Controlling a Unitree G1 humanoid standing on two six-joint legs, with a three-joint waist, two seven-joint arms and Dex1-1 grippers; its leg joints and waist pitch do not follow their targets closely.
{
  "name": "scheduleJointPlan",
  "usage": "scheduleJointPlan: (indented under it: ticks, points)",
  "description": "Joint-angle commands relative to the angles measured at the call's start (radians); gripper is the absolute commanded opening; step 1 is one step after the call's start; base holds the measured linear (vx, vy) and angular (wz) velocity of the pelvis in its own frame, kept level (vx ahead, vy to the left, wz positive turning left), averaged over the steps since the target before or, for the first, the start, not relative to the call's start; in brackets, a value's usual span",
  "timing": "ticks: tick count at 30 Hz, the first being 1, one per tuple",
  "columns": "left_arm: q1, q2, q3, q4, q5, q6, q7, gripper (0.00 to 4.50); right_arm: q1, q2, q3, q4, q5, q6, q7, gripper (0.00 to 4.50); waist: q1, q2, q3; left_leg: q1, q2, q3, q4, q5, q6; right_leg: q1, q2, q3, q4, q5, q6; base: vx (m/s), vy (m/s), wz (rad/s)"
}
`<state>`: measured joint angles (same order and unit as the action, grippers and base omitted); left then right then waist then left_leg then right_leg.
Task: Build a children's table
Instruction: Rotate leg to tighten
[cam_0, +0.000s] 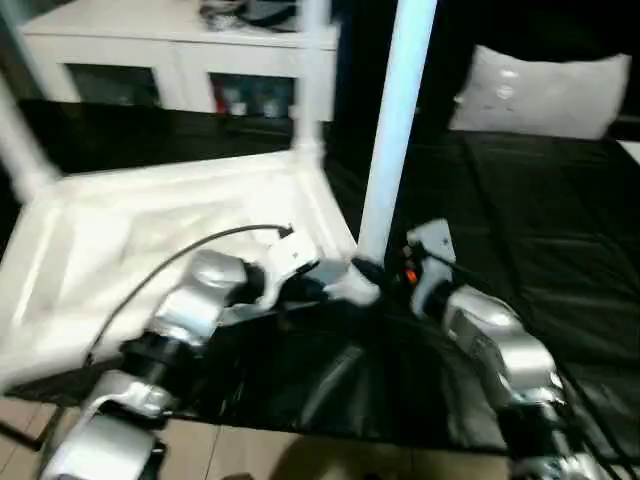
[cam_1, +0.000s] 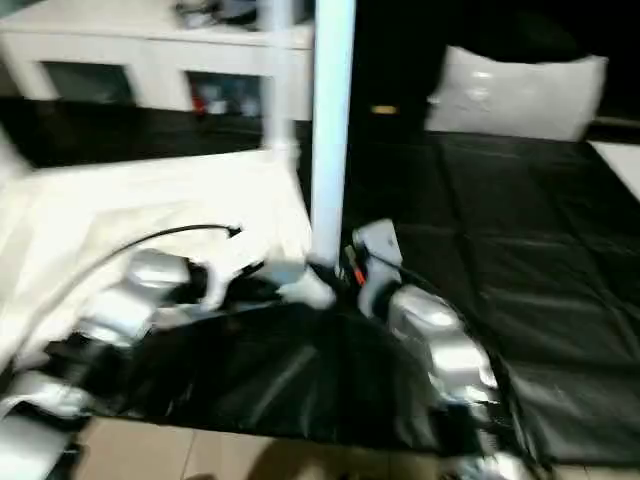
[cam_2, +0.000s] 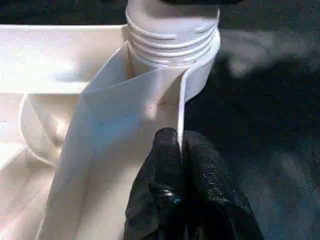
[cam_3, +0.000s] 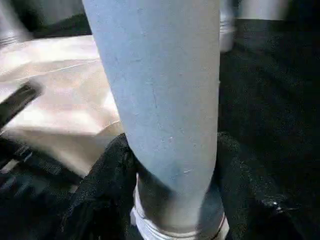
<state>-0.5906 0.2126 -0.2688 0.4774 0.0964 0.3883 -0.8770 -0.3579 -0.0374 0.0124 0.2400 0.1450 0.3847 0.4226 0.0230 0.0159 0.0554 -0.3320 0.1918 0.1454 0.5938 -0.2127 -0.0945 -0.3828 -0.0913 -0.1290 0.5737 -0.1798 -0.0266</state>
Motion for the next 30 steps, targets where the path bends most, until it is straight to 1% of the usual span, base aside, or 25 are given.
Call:
scheduleJointPlan:
  ticks: [1, 2, 3, 5, 6, 7, 9, 10, 12, 13, 15, 16, 17, 18, 19, 20, 21, 22, 23, 24, 25, 26, 28, 29, 30]
  points:
    - [-0.06, -0.112, 0.021, -0.007, 0.004, 0.036, 0.188, 0.0, -0.039, 0.148, 0.092, 0.077, 0.006, 0.069, -0.097, 1.96, -0.011, 0.012, -0.047, -0.009, 0.026, -0.02, -0.085, -0.367, 0.001, 0.043, -0.062, 0.028, -0.105, -0.533, -0.047, 0.0, 0.0, 0.0]
    - [-0.066, -0.131, 0.03, -0.001, 0.012, 0.042, 0.226, 0.0, -0.055, 0.171, 0.083, 0.099, -0.006, 0.072, -0.14, 1.96, -0.016, 0.012, -0.049, -0.001, 0.021, -0.017, -0.082, -0.37, 0.01, 0.038, -0.063, 0.031, -0.11, -0.527, -0.054, 0.0, 0.0, 0.0]
    - [-0.066, -0.131, 0.03, -0.001, 0.012, 0.042, 0.226, 0.0, -0.055, 0.171, 0.083, 0.099, -0.006, 0.072, -0.14, 1.96, -0.019, 0.012, -0.05, -0.001, 0.022, -0.016, -0.082, -0.362, 0.014, 0.038, -0.064, 0.036, -0.107, -0.506, -0.064, 0.0, 0.0, 0.0]
    - [-0.077, -0.157, 0.04, 0.003, 0.025, 0.052, 0.284, 0.0, -0.076, 0.202, 0.069, 0.134, -0.026, 0.055, -0.199, 1.96, -0.02, 0.012, -0.051, -0.01, 0.026, -0.015, -0.087, -0.332, 0.027, 0.042, -0.062, 0.045, -0.097, -0.432, -0.091, 0.0, 0.0, 0.0]
    - [-0.081, -0.167, 0.04, 0.005, 0.031, 0.056, 0.304, 0.0, -0.083, 0.212, 0.065, 0.149, -0.034, 0.036, -0.22, 1.96, -0.02, 0.016, -0.051, -0.01, 0.027, -0.015, -0.088, -0.33, 0.027, 0.042, -0.061, 0.046, -0.094, -0.416, -0.099, 0.0, 0.0, 0.0]
    - [-0.081, -0.173, 0.032, -0.001, 0.035, 0.061, 0.307, 0.0, -0.09, 0.218, 0.055, 0.163, -0.039, 0.003, -0.247, 2.52, -0.018, 0.013, -0.054, -0.006, 0.027, -0.012, -0.087, -0.324, 0.027, 0.04, -0.062, 0.051, -0.09, -0.385, -0.116, 0.0, 0.0, 0.0]
    - [-0.08, -0.174, 0.029, -0.005, 0.037, 0.064, 0.304, 0.0, -0.094, 0.223, 0.045, 0.167, -0.044, -0.005, -0.255, 2.68, -0.016, 0.011, -0.055, -0.01, 0.027, -0.008, -0.087, -0.292, 0.034, 0.042, -0.062, 0.058, -0.083, -0.333, -0.137, 0.0, 0.0, 0.0]
    - [-0.074, -0.164, 0.021, -0.016, 0.041, 0.064, 0.286, 0.0, -0.095, 0.222, 0.023, 0.164, -0.041, -0.019, -0.257, 2.76, -0.015, 0.015, -0.056, -0.011, 0.028, -0.008, -0.088, -0.289, 0.036, 0.042, -0.061, 0.059, -0.081, -0.327, -0.142, 0.0, 0.0, 0.0]
    - [-0.058, -0.132, 0.008, -0.039, 0.038, 0.056, 0.232, 0.0, -0.087, 0.192, -0.004, 0.139, -0.025, -0.052, -0.223, 2.89, -0.016, 0.016, -0.061, -0.016, 0.027, -0.007, -0.086, -0.26, 0.041, 0.048, -0.063, 0.061, -0.077, -0.308, -0.148, 0.0, 0.0, 0.0]
    - [-0.055, -0.124, 0.005, -0.044, 0.037, 0.054, 0.22, 0.0, -0.084, 0.184, -0.007, 0.132, -0.021, -0.059, -0.211, 3.11, -0.015, 0.014, -0.066, -0.019, 0.029, -0.005, -0.084, -0.22, 0.049, 0.05, -0.063, 0.063, -0.071, -0.257, -0.161, 0.0, 0.0, 0.0]
    - [-0.041, -0.093, -0.008, -0.06, 0.033, 0.041, 0.172, 0.0, -0.065, 0.142, -0.001, 0.1, -0.014, -0.07, -0.153, 3.19, -0.012, 0.013, -0.071, -0.022, 0.027, 0.0, -0.076, -0.149, 0.069, 0.051, -0.063, 0.066, -0.061, -0.171, -0.191, 0.0, 0.0, 0.0]
    - [-0.035, -0.079, -0.012, -0.067, 0.03, 0.038, 0.153, 0.0, -0.056, 0.122, 0.002, 0.087, -0.012, -0.073, -0.125, 3.26, -0.009, 0.014, -0.073, -0.025, 0.028, 0.0, -0.073, -0.117, 0.076, 0.054, -0.064, 0.067, -0.054, -0.132, -0.201, 0.0, 0.0, 0.0]
    - [-0.028, -0.065, -0.015, -0.073, 0.027, 0.035, 0.135, 0.0, -0.047, 0.103, 0.003, 0.074, -0.006, -0.083, -0.098, 3.26, -0.006, 0.012, -0.082, -0.032, 0.026, -0.001, -0.064, -0.032, 0.098, 0.058, -0.062, 0.07, -0.035, -0.02, -0.226, 0.0, 0.0, 0.0]
    - [-0.017, -0.036, -0.021, -0.079, 0.023, 0.022, 0.097, 0.0, -0.027, 0.065, 0.002, 0.044, 0.015, -0.085, -0.038, 3.52, -0.005, 0.013, -0.083, -0.034, 0.025, 0.001, -0.058, 0.018, 0.125, 0.055, -0.06, 0.068, -0.027, 0.054, -0.251, 0.0, 0.0, 0.0]
    - [-0.014, -0.028, -0.024, -0.08, 0.022, 0.015, 0.085, 0.0, -0.022, 0.056, 0.001, 0.037, 0.019, -0.087, -0.026, 3.52, -0.003, 0.013, -0.08, -0.034, 0.026, 0.003, -0.058, 0.017, 0.149, 0.055, -0.059, 0.067, -0.029, 0.062, -0.259, 0.0, 0.0, 0.0]
    - [-0.003, 0.011, -0.036, -0.084, 0.017, -0.019, 0.028, 0.0, 0.0, 0.014, -0.006, 0.007, 0.033, -0.094, 0.031, 3.59, 0.0, 0.014, -0.079, -0.033, 0.027, 0.003, -0.058, 0.003, 0.157, 0.056, -0.061, 0.066, -0.031, 0.048, -0.261, 0.0, 0.0, 0.0]
    - [-0.001, 0.017, -0.038, -0.085, 0.017, -0.024, 0.019, 0.0, 0.004, 0.008, -0.007, 0.002, 0.036, -0.095, 0.04, 3.75, 0.001, 0.012, -0.077, -0.036, 0.029, 0.004, -0.061, -0.026, 0.158, 0.059, -0.063, 0.066, -0.034, 0.006, -0.258, 0.0, 0.0, 0.0]
    - [0.005, 0.039, -0.044, -0.086, 0.014, -0.04, -0.014, 0.0, 0.018, -0.021, -0.006, -0.016, 0.048, -0.098, 0.089, 3.87, 0.003, 0.013, -0.076, -0.032, 0.031, 0.004, -0.061, -0.039, 0.154, 0.057, -0.062, 0.065, -0.038, -0.02, -0.254, 0.0, 0.0, 0.0]
    - [0.014, 0.079, -0.054, -0.091, 0.004, -0.085, -0.08, 0.0, 0.043, -0.073, -0.001, -0.04, 0.066, -0.117, 0.171, 3.95, 0.006, 0.014, -0.073, -0.026, 0.034, 0.006, -0.065, -0.087, 0.133, 0.051, -0.061, 0.065, -0.047, -0.097, -0.244, 0.0, 0.0, 0.0]
    - [0.014, 0.08, -0.054, -0.091, 0.004, -0.085, -0.081, 0.0, 0.043, -0.073, -0.001, -0.041, 0.066, -0.118, 0.172, 4.0, 0.006, 0.014, -0.073, -0.026, 0.034, 0.006, -0.065, -0.087, 0.133, 0.051, -0.061, 0.065, -0.047, -0.097, -0.244, 0.0, 0.0, 0.0]
    - [0.02, 0.112, -0.065, -0.098, -0.009, -0.112, -0.147, 0.0, 0.06, -0.122, 0.004, -0.058, 0.079, -0.132, 0.25, 4.08, 0.014, 0.012, -0.069, -0.025, 0.035, 0.007, -0.069, -0.135, 0.111, 0.051, -0.062, 0.066, -0.054, -0.176, -0.219, 0.0, 0.0, 0.0]
    - [0.021, 0.131, -0.074, -0.097, -0.014, -0.134, -0.187, 0.0, 0.067, -0.148, 0.009, -0.065, 0.082, -0.14, 0.29, 4.19, 0.017, 0.008, -0.066, -0.023, 0.035, 0.009, -0.072, -0.153, 0.097, 0.047, -0.062, 0.068, -0.058, -0.213, -0.203, 0.0, 0.0, 0.0]
    - [0.02, 0.149, -0.083, -0.095, -0.019, -0.148, -0.223, 0.0, 0.072, -0.173, 0.013, -0.073, 0.091, -0.139, 0.329, 4.31, 0.022, 0.014, -0.064, -0.02, 0.036, 0.007, -0.074, -0.17, 0.085, 0.044, -0.062, 0.067, -0.061, -0.251, -0.192, 0.0, 0.0, 0.0]
    - [0.019, 0.168, -0.096, -0.09, -0.018, -0.178, -0.259, 0.0, 0.075, -0.2, 0.018, -0.081, 0.097, -0.14, 0.368, 4.41, 0.024, 0.013, -0.063, -0.013, 0.037, 0.009, -0.075, -0.194, 0.076, 0.04, -0.062, 0.068, -0.068, -0.288, -0.183, 0.0, 0.0, 0.0]
    - [0.015, 0.189, -0.11, -0.078, -0.019, -0.22, -0.298, 0.0, 0.078, -0.232, 0.025, -0.09, 0.109, -0.137, 0.417, 4.41, 0.026, 0.011, -0.063, -0.014, 0.036, 0.008, -0.076, -0.198, 0.072, 0.04, -0.061, 0.067, -0.067, -0.297, -0.179, 0.0, 0.0, 0.0]
